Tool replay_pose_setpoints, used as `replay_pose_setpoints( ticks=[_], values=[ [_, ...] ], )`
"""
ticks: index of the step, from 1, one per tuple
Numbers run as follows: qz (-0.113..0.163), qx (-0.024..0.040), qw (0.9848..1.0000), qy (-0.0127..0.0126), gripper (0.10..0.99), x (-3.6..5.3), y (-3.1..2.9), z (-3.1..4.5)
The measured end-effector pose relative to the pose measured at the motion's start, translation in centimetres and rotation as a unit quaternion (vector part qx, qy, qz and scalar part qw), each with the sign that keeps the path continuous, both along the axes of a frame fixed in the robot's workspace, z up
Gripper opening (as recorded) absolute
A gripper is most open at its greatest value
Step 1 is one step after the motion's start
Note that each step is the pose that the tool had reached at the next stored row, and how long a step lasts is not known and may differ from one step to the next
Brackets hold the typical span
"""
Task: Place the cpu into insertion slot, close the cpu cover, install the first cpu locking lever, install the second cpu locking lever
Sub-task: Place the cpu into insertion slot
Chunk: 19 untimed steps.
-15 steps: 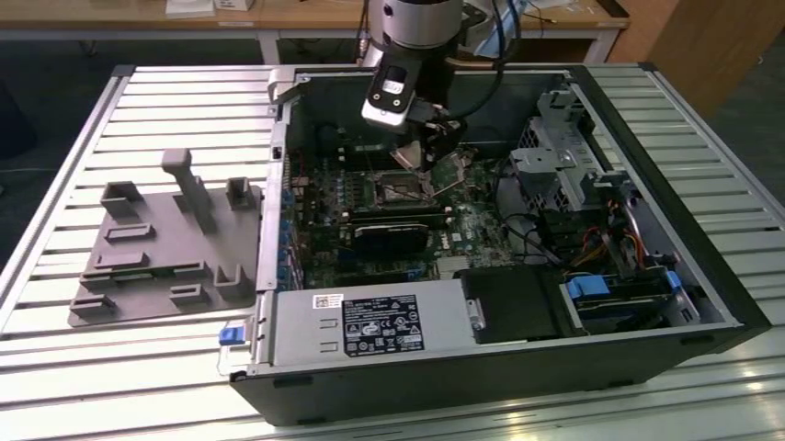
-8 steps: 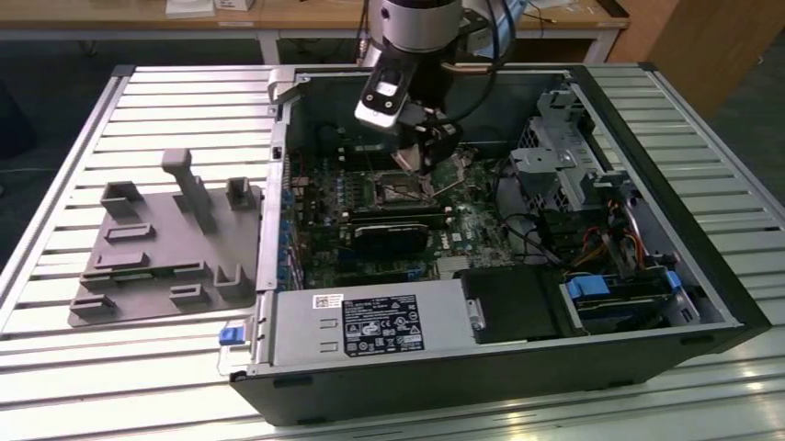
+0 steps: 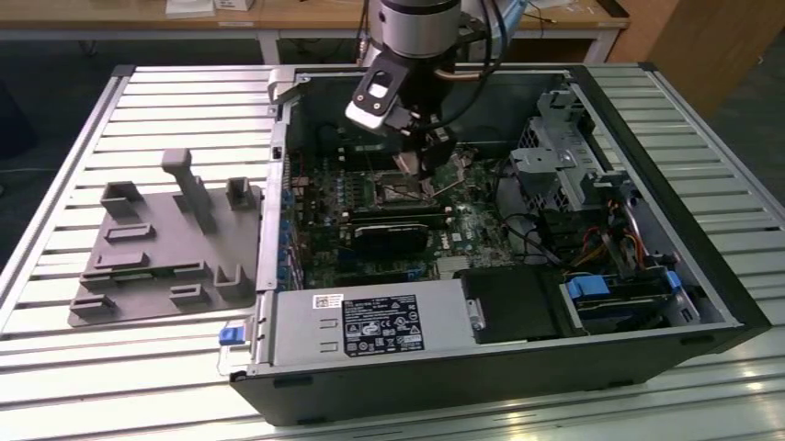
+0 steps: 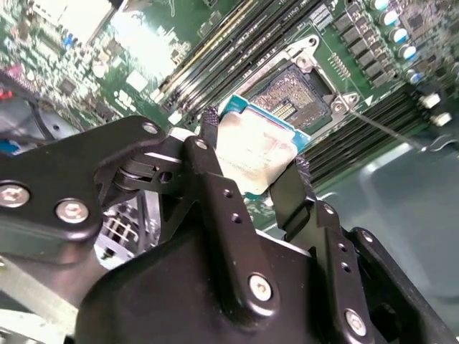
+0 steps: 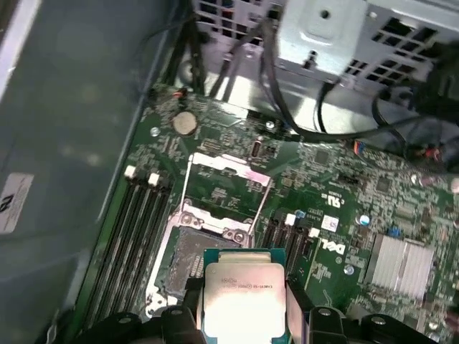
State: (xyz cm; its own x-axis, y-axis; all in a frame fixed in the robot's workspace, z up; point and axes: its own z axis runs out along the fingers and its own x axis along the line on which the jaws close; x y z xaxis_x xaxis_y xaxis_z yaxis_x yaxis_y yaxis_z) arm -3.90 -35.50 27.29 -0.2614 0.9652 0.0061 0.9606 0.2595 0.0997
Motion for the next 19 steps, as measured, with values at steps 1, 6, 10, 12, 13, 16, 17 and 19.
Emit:
replay_pose_setpoints(
  ticks=[1,6,10,12,13,16,17,19],
  values=[
    [-0.009,0.0,1.0,0.0,0.541,0.0,0.0,-0.07],
    [-0.054,0.0001,0.9985,0.0,0.541,0.0,0.0,-0.42],
    [-0.088,0.0014,0.9961,0.0001,0.541,0.0,0.0,-0.74],
    [-0.103,0.0023,0.9946,0.0001,0.541,0.0,0.0,-0.91],
    [-0.111,0.0024,0.9938,0.0002,0.541,0.0,0.0,-1.02],
    [-0.132,0.0025,0.9912,0.0001,0.541,0.0,0.0,-1.34],
    [-0.138,0.0025,0.9905,0.0001,0.541,0.0,0.01,-1.44],
    [-0.147,0.0026,0.9892,-0.0001,0.541,-0.02,0.03,-1.65]
  ],
)
